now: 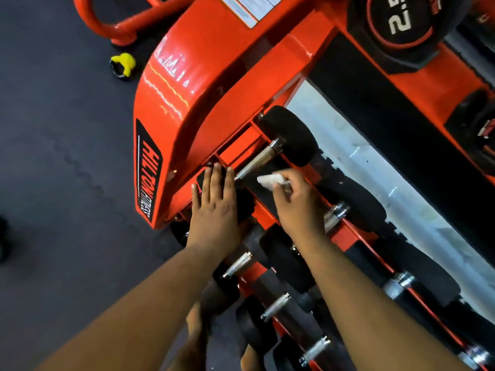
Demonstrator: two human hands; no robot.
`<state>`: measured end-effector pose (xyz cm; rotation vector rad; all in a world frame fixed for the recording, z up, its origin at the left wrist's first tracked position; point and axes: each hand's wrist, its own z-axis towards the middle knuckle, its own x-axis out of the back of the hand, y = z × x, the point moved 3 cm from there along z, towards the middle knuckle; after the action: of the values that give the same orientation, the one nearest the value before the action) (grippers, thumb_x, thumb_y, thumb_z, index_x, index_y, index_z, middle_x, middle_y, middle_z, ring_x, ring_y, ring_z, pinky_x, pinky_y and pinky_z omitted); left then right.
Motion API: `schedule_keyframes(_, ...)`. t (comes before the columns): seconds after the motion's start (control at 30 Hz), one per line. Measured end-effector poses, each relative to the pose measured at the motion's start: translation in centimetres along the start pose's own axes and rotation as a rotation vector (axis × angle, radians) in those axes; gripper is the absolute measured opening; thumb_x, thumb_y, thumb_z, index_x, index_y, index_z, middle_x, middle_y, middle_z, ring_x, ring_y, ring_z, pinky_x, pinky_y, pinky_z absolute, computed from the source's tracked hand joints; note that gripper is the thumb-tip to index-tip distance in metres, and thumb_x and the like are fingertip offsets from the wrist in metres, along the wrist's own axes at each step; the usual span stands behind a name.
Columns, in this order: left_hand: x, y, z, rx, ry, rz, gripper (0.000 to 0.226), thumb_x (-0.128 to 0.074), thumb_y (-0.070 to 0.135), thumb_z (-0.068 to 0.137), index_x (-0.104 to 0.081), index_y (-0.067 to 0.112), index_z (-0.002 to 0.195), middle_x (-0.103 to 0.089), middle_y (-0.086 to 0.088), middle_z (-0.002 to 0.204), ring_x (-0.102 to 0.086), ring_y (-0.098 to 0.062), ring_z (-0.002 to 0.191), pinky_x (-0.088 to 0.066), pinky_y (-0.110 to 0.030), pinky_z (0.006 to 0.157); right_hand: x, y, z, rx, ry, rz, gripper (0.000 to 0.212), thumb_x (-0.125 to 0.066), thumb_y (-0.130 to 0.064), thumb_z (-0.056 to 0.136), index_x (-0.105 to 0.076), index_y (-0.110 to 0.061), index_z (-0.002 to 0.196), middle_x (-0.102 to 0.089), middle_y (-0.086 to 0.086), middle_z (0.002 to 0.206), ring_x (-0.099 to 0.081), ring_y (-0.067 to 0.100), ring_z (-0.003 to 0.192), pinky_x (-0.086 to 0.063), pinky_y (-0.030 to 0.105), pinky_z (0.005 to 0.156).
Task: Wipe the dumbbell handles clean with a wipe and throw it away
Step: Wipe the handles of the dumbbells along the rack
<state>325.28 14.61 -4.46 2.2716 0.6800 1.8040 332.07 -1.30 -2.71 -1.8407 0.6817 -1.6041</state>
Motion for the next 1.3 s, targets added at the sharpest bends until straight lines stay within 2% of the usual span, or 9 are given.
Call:
schedule_keyframes(0.13, 0.8, -1.3, 2.8, 0.100, -0.088, -0.134, 0.136, -0.080, 0.060, 0.073, 0.009, 0.005, 0.160, 0.003, -0.019, 0.169, 0.007, -0.030, 0.157, -0.002, -0.045, 0.128, -3.4, -2.2, 3.8, 0.437, 0.046, -0.285, 0.035, -0.054, -0.009, 0.095, -0.066, -0.014, 0.127, -0.072, 0.009, 0.120, -0.067, 0.028, 0.110, -0.055, 0.043, 0.093)
schedule_keyframes(0.23, 0.7, -1.4, 3.2, 0.091, -0.124, -0.129, 0.137, -0.082, 0.056, 0.071, 0.009, 0.004, 0.160, 0.002, -0.019, 0.168, 0.006, -0.030, 0.157, -0.002, -0.045, 0.127, -6.9, -1.0, 4.0, 0.691, -0.247, -0.745, 0.045, -0.054, -0.016, 0.093, -0.058, -0.017, 0.138, -0.060, 0.005, 0.141, -0.050, 0.024, 0.137, -0.030, 0.055, 0.116)
schedule_keyframes(0.33, 0.8, -1.5, 3.4, 0.081, -0.168, -0.110, 0.139, -0.082, 0.057, 0.070, 0.013, 0.007, 0.159, 0.004, -0.018, 0.168, 0.008, -0.031, 0.157, -0.002, -0.050, 0.127, -6.6, 0.9, 3.2, 0.815, -0.441, -1.016, 0.060, -0.039, -0.023, 0.094, -0.037, -0.018, 0.154, -0.033, 0.004, 0.162, -0.021, 0.023, 0.153, -0.013, 0.064, 0.119)
schedule_keyframes(0.5, 1.1, -1.9, 4.1, 0.101, -0.348, -0.082, 0.142, -0.084, 0.054, 0.072, 0.023, 0.013, 0.157, 0.020, -0.016, 0.167, 0.020, -0.032, 0.155, 0.007, -0.054, 0.124, -4.4, 1.2, 3.8, 0.630, -0.295, -1.072, 0.068, -0.042, -0.018, 0.100, -0.014, -0.006, 0.160, -0.007, 0.014, 0.168, -0.005, 0.031, 0.155, -0.007, 0.057, 0.123)
schedule_keyframes(0.63, 1.6, -1.9, 4.4, 0.122, -0.418, -0.101, 0.136, -0.084, 0.044, 0.076, 0.021, 0.015, 0.158, 0.026, -0.015, 0.166, 0.025, -0.032, 0.153, 0.011, -0.056, 0.122, -6.5, 1.5, 2.4, 0.855, -0.493, -1.118, 0.064, -0.027, -0.021, 0.092, -0.034, -0.007, 0.155, -0.022, 0.013, 0.165, -0.012, 0.030, 0.155, -0.019, 0.057, 0.121)
schedule_keyframes(0.87, 1.7, -1.6, 3.8, 0.128, -0.373, -0.103, 0.131, -0.084, 0.043, 0.077, 0.015, 0.016, 0.160, 0.024, -0.013, 0.167, 0.025, -0.030, 0.153, 0.013, -0.057, 0.119, -5.7, 2.1, 1.4, 0.905, -0.461, -1.071, 0.066, -0.025, -0.020, 0.091, -0.034, -0.007, 0.155, -0.019, 0.013, 0.166, -0.009, 0.029, 0.155, -0.017, 0.058, 0.122)
schedule_keyframes(1.0, 1.1, -1.7, 3.9, 0.141, -0.358, -0.113, 0.133, -0.085, 0.048, 0.074, 0.012, 0.018, 0.160, 0.021, -0.010, 0.168, 0.021, -0.028, 0.155, 0.010, -0.059, 0.122, -6.5, 1.1, 3.0, 0.918, -0.488, -1.138, 0.066, -0.029, -0.021, 0.095, -0.022, -0.008, 0.159, -0.015, 0.012, 0.167, -0.003, 0.029, 0.156, -0.011, 0.060, 0.122)
schedule_keyframes(1.07, 0.9, -1.8, 3.9, 0.149, -0.342, -0.105, 0.135, -0.085, 0.052, 0.072, 0.012, 0.019, 0.160, 0.021, -0.009, 0.168, 0.020, -0.028, 0.155, 0.010, -0.060, 0.122, -7.2, 0.3, 3.5, 0.910, -0.546, -1.204, 0.067, -0.019, -0.024, 0.095, -0.012, -0.008, 0.160, -0.009, 0.012, 0.168, 0.001, 0.029, 0.155, -0.005, 0.062, 0.121)
schedule_keyframes(1.3, 1.2, -1.7, 3.9, 0.167, -0.358, -0.105, 0.132, -0.083, 0.050, 0.074, 0.013, 0.020, 0.160, 0.023, -0.006, 0.168, 0.022, -0.026, 0.155, 0.010, -0.061, 0.122, -5.5, 1.7, 2.2, 0.917, -0.482, -1.188, 0.066, -0.014, -0.022, 0.096, -0.014, -0.006, 0.160, -0.014, 0.015, 0.167, -0.002, 0.032, 0.155, -0.010, 0.062, 0.121)
